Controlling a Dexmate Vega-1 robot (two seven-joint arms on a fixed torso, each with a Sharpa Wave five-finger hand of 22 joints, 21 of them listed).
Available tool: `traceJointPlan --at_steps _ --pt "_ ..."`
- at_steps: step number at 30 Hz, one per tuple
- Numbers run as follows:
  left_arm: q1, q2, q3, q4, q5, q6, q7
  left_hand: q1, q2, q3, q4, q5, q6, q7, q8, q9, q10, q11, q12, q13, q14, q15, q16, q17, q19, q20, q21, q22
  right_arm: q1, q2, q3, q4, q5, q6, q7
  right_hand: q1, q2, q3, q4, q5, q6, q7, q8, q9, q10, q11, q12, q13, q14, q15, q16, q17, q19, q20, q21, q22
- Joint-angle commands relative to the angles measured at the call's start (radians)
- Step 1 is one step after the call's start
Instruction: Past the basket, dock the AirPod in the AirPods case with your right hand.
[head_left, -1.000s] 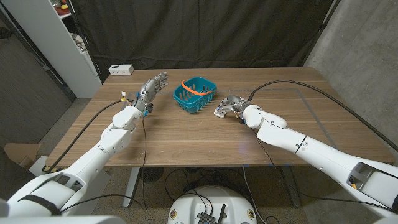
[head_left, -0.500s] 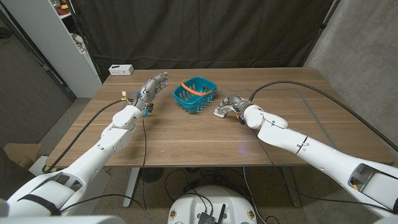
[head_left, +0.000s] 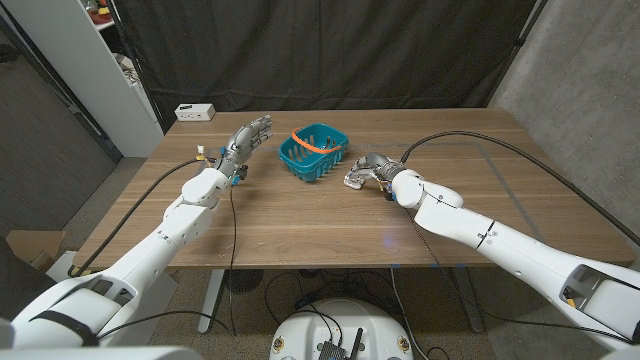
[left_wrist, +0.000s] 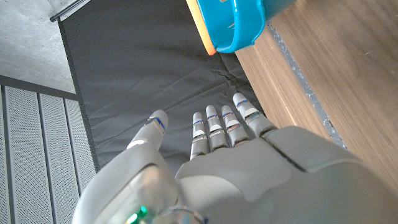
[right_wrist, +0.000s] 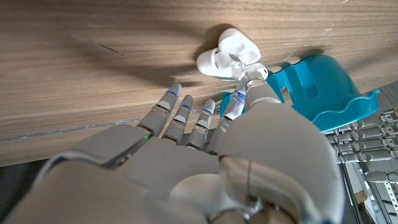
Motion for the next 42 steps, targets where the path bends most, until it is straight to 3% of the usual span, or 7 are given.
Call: traceJointPlan --at_steps 1,13,32,42 --pt "-0.007 -0.003 0.003 0.007 0.001 -0.001 -0.006 -0.005 0.0 0.003 -0.006 0.007 -0.002 -0.002 -0.001 0.003 0.002 -0.004 0.007 -0.001 0.004 0.0 0.003 0.004 0.001 0.002 0.001 0.002 -0.009 0.002 0.007 0.001 0.008 -0.004 -0.018 -0.006 0.001 -0.003 0.0 -0.001 0.009 0.006 -0.007 0.004 0.003 0.005 0.002 0.002 0.013 -0.14 0.005 -0.001 0.016 0.0 0.006 0.001" --pt "-0.015 -0.006 0.006 0.016 0.001 0.0 -0.012 -0.005 0.001 0.003 -0.006 0.007 -0.002 -0.001 -0.001 0.003 0.003 -0.004 0.008 -0.001 0.004 0.0 0.003 0.004 0.001 0.002 0.001 0.002 -0.017 -0.005 0.013 -0.007 0.014 -0.01 -0.028 -0.007 0.001 -0.004 -0.002 -0.001 0.013 0.011 -0.012 0.003 0.006 0.011 0.003 0.0 0.016 -0.139 0.007 -0.002 0.024 0.004 0.008 0.001" --pt "-0.017 -0.006 0.008 0.019 0.0 -0.001 -0.018 -0.006 0.002 0.003 -0.008 0.007 -0.002 -0.003 -0.001 0.003 0.002 -0.003 0.009 -0.002 0.003 0.0 0.002 0.004 0.0 0.001 0.001 0.002 -0.027 0.03 0.016 0.027 0.033 0.013 -0.071 0.0 -0.008 -0.005 -0.014 0.0 0.017 0.018 -0.02 0.003 0.018 0.018 0.007 -0.003 0.028 -0.134 0.009 -0.008 0.03 0.004 0.007 0.001" --pt "-0.009 -0.002 0.007 0.006 0.0 0.006 -0.011 -0.006 0.002 0.003 -0.009 0.007 -0.004 -0.007 -0.001 0.003 0.002 -0.003 0.009 -0.002 0.004 0.0 0.002 0.004 0.001 0.001 0.001 0.002 -0.07 0.028 0.042 0.02 0.036 0.062 -0.142 0.006 -0.011 -0.005 -0.019 0.0 0.027 0.029 -0.022 0.003 0.034 0.027 0.014 -0.003 0.048 -0.137 0.016 -0.011 0.05 0.002 0.012 0.0"
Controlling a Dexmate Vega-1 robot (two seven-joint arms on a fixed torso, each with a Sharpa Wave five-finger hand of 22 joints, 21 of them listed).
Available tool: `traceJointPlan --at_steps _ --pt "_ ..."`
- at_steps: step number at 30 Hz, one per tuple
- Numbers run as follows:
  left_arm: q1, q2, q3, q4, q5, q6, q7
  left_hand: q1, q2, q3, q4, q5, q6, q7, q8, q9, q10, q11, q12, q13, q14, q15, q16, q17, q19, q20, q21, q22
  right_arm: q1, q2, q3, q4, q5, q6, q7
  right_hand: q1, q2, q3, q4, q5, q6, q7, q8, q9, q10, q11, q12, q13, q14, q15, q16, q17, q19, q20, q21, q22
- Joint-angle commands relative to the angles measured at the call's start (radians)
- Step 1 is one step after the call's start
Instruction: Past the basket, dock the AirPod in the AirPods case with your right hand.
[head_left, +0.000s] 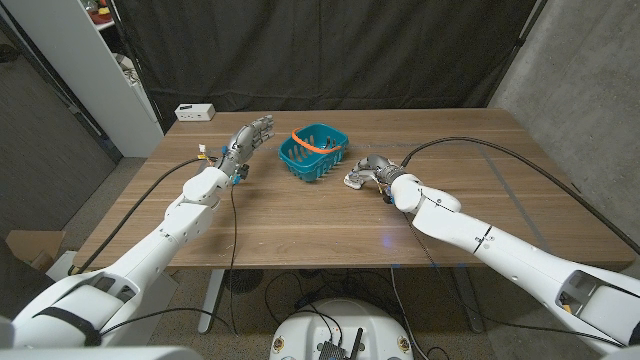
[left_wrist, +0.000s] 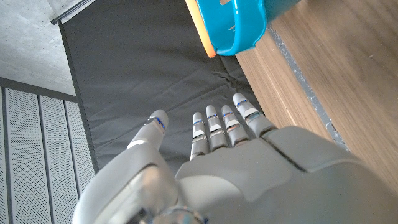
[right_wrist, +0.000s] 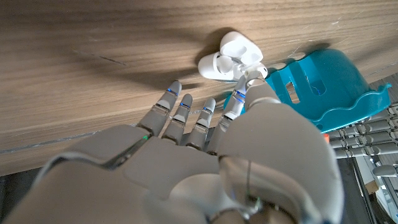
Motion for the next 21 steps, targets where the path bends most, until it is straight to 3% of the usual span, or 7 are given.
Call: traceJointPlan --at_steps 1,21 --pt "0.008 0.005 0.0 -0.016 -0.001 0.013 0.009 -0.006 0.002 -0.002 -0.004 0.007 -0.001 -0.004 -0.001 0.003 0.001 -0.002 0.008 0.003 0.004 0.001 0.002 0.003 0.0 0.001 0.001 0.002 -0.038 0.003 0.022 0.0 0.004 0.054 -0.074 0.007 -0.011 0.0 -0.005 0.0 0.007 0.007 -0.003 0.003 0.009 0.002 0.006 0.002 0.022 -0.137 0.011 0.002 0.019 -0.002 0.009 0.0" --pt "0.0 0.002 0.004 -0.007 -0.001 0.017 -0.001 -0.007 0.002 -0.002 -0.005 0.007 0.0 -0.003 -0.001 0.003 -0.001 -0.004 0.009 0.003 0.004 0.0 0.003 0.004 0.0 0.001 0.001 0.002 -0.043 0.031 0.027 0.038 0.023 0.07 -0.086 0.022 -0.022 0.0 -0.016 0.002 0.013 0.017 -0.009 0.005 0.021 0.013 0.012 0.005 0.038 -0.135 0.015 -0.003 0.036 0.001 0.008 0.0"
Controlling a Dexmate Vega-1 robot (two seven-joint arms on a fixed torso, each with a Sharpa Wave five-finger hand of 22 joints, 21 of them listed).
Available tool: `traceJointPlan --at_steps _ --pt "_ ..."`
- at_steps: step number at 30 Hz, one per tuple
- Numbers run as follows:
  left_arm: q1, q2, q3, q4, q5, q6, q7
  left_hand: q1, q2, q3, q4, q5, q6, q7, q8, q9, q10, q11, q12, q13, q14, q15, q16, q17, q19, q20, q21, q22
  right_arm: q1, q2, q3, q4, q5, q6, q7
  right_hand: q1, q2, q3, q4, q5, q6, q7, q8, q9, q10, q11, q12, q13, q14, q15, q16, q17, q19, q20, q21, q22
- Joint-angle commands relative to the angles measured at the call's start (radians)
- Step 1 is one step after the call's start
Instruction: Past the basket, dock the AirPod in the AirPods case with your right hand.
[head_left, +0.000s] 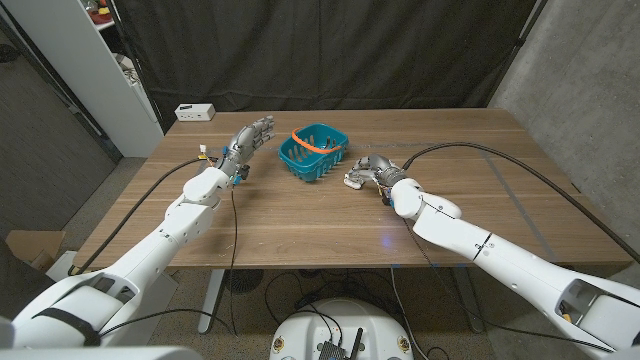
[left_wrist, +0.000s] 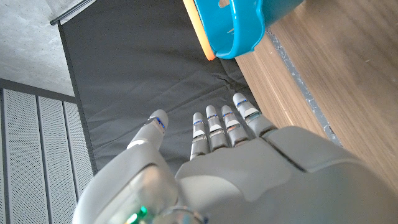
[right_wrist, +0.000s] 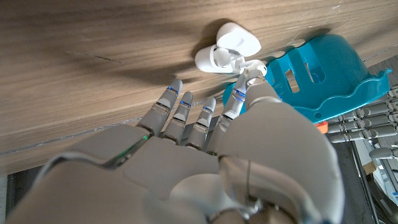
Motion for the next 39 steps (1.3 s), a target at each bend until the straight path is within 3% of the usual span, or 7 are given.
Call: traceJointPlan --at_steps 1,9,15,27,39 --pt "-0.003 0.001 0.002 0.0 0.0 0.009 -0.002 -0.007 0.002 -0.002 -0.005 0.007 0.001 -0.002 -0.001 0.003 0.0 -0.003 0.009 0.002 0.004 0.0 0.003 0.003 0.0 0.002 0.001 0.002 -0.007 0.013 0.004 0.017 0.015 0.007 -0.007 0.013 -0.013 0.004 -0.013 0.002 0.005 0.01 -0.005 0.004 0.004 0.006 0.004 0.003 0.012 -0.134 0.003 -0.003 0.012 -0.001 0.005 0.0" --pt "-0.011 0.0 0.005 0.008 -0.001 0.012 -0.01 -0.007 0.002 -0.002 -0.006 0.007 0.001 -0.003 -0.001 0.004 0.001 -0.003 0.01 0.002 0.003 0.0 0.002 0.003 0.0 0.001 0.001 0.002 -0.015 0.018 0.009 0.014 0.023 0.0 -0.021 0.033 -0.027 0.005 -0.02 0.003 -0.024 0.012 -0.021 0.006 0.0 0.007 0.003 0.004 0.012 -0.134 -0.001 -0.008 0.017 -0.001 0.003 0.0" --pt "-0.014 -0.001 0.005 0.017 -0.005 0.006 -0.022 -0.008 0.003 -0.002 -0.006 0.007 0.001 -0.009 0.0 0.004 -0.001 -0.002 0.009 0.002 0.003 0.001 0.002 0.004 -0.001 0.001 0.001 0.002 -0.029 0.024 0.017 0.019 0.027 0.02 -0.052 0.042 -0.028 0.005 -0.015 0.004 -0.081 0.011 -0.048 0.009 -0.007 0.015 0.0 0.006 0.018 -0.133 0.001 -0.009 0.026 -0.004 0.003 0.0" --pt "-0.023 -0.003 0.006 0.032 -0.008 0.004 -0.037 -0.009 0.004 -0.001 -0.006 0.007 0.001 -0.011 0.0 0.004 -0.001 -0.004 0.01 0.002 0.003 0.0 0.003 0.004 -0.001 0.001 0.001 0.002 -0.043 0.046 0.026 0.04 0.037 0.054 -0.093 0.05 -0.024 0.006 -0.01 0.005 -0.136 0.023 -0.076 0.013 -0.013 0.025 -0.001 0.009 0.03 -0.132 0.01 -0.004 0.048 -0.007 0.007 0.001" --pt "-0.037 0.001 0.008 0.033 -0.004 0.008 -0.045 -0.009 0.005 -0.001 -0.006 0.007 0.0 -0.013 0.0 0.004 0.0 -0.002 0.011 0.003 0.004 0.0 0.003 0.004 -0.001 0.001 0.001 0.002 -0.059 0.016 0.035 -0.028 0.052 0.03 -0.064 0.042 -0.037 -0.006 -0.002 0.005 -0.224 0.019 -0.116 0.022 -0.051 0.039 -0.013 0.014 0.007 -0.114 0.008 0.003 0.043 0.012 0.0 0.002"
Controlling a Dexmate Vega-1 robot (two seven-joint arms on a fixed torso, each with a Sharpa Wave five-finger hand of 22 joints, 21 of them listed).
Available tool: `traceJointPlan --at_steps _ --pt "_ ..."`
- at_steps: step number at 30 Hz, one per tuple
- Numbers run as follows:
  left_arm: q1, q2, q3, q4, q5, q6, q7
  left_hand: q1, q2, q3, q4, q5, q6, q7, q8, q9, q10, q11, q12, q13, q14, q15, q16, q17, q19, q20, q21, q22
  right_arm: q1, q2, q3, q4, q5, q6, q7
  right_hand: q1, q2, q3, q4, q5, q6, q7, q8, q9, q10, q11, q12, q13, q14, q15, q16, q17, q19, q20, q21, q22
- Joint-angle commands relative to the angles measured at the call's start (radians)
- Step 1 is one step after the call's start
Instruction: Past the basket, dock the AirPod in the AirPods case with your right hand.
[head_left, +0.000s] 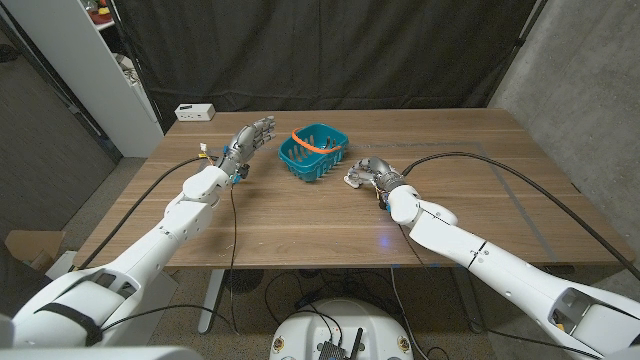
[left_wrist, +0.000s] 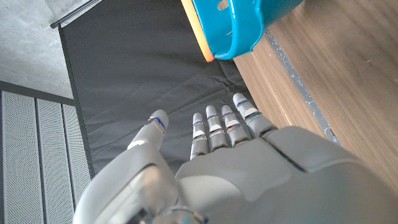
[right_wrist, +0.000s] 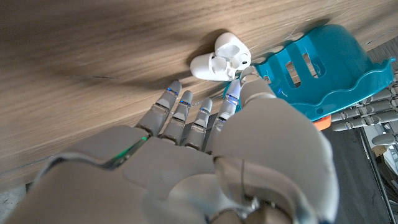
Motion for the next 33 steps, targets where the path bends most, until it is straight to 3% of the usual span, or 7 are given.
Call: traceJointPlan --at_steps 1,9,11,16,23,30,33 --pt "-0.012 0.004 0.002 0.0 0.002 0.003 -0.008 -0.004 -0.001 0.002 -0.003 0.007 0.006 -0.007 0.0 0.004 -0.001 -0.003 0.005 0.002 0.003 0.001 0.003 0.001 -0.001 0.001 0.001 0.002 -0.017 -0.024 0.01 -0.06 0.015 -0.016 0.018 -0.002 -0.01 -0.005 0.005 0.005 -0.034 0.002 -0.015 0.005 -0.02 0.002 -0.007 0.005 -0.015 -0.111 0.003 0.006 -0.002 0.017 -0.001 0.002" --pt "-0.007 0.023 0.0 -0.035 0.011 0.02 0.005 -0.004 -0.001 0.002 -0.004 0.007 0.003 -0.012 -0.001 0.004 -0.001 -0.005 0.005 0.002 0.004 0.0 0.003 0.001 -0.001 0.002 0.001 0.002 -0.007 -0.011 -0.002 -0.081 0.005 -0.072 0.018 -0.022 -0.026 -0.02 0.012 0.004 -0.122 0.01 -0.056 0.006 -0.079 0.033 -0.024 0.01 -0.065 -0.081 -0.014 0.01 -0.023 0.043 -0.009 0.003" --pt "-0.005 0.027 -0.001 -0.043 0.011 0.025 0.007 -0.004 -0.001 0.002 -0.004 0.007 0.002 -0.012 -0.001 0.004 -0.001 -0.004 0.005 0.002 0.003 0.0 0.002 0.001 -0.001 0.002 0.001 0.002 -0.002 -0.003 -0.008 -0.082 0.004 -0.09 0.018 -0.034 -0.044 -0.029 0.013 0.002 -0.144 0.028 -0.065 0.005 -0.092 0.045 -0.025 0.012 -0.075 -0.073 -0.019 0.01 -0.028 0.05 -0.009 0.003" --pt "-0.005 0.036 0.0 -0.057 0.016 0.039 0.012 -0.004 -0.001 0.002 -0.005 0.007 0.0 -0.018 -0.002 0.004 0.0 -0.006 0.005 0.002 0.003 -0.001 0.002 0.001 -0.001 0.003 0.001 0.002 0.01 0.025 -0.026 -0.062 -0.006 -0.127 -0.001 -0.047 -0.054 -0.032 0.015 0.006 -0.171 0.051 -0.074 0.003 -0.119 0.065 -0.031 0.014 -0.095 -0.06 -0.032 0.009 -0.043 0.059 -0.013 0.003" --pt "-0.003 0.049 -0.001 -0.077 0.022 0.049 0.015 -0.003 0.0 0.003 -0.006 0.007 -0.001 -0.026 -0.002 0.004 -0.001 -0.007 0.005 0.002 0.003 -0.001 0.002 0.001 -0.001 0.004 0.001 0.002 0.007 0.066 -0.025 -0.029 -0.001 -0.167 -0.054 -0.049 -0.06 -0.029 0.013 0.01 -0.192 0.063 -0.08 -0.001 -0.141 0.069 -0.034 0.015 -0.115 -0.048 -0.044 0.01 -0.056 0.066 -0.014 0.004" --pt "0.004 0.062 -0.005 -0.093 0.023 0.06 0.02 -0.001 0.001 0.004 -0.007 0.007 -0.005 -0.032 -0.003 0.004 0.001 -0.007 0.006 0.002 0.006 -0.006 0.003 0.0 0.0 0.005 0.001 0.002 -0.008 0.088 -0.025 -0.038 0.004 -0.214 -0.103 -0.043 -0.071 -0.023 0.006 0.014 -0.231 0.071 -0.089 -0.006 -0.178 0.087 -0.04 0.017 -0.142 -0.033 -0.059 0.011 -0.071 0.077 -0.015 0.004" --pt "-0.002 0.06 -0.003 -0.08 0.022 0.05 0.005 -0.001 0.001 0.005 -0.008 0.008 -0.007 -0.034 -0.004 0.005 0.001 -0.007 0.007 0.002 0.005 -0.008 0.003 0.0 0.0 0.005 0.002 0.002 -0.017 0.097 -0.022 -0.034 0.011 -0.22 -0.124 -0.04 -0.072 -0.021 0.004 0.014 -0.241 0.073 -0.09 -0.008 -0.187 0.083 -0.041 0.017 -0.144 -0.032 -0.061 0.011 -0.074 0.08 -0.015 0.004"
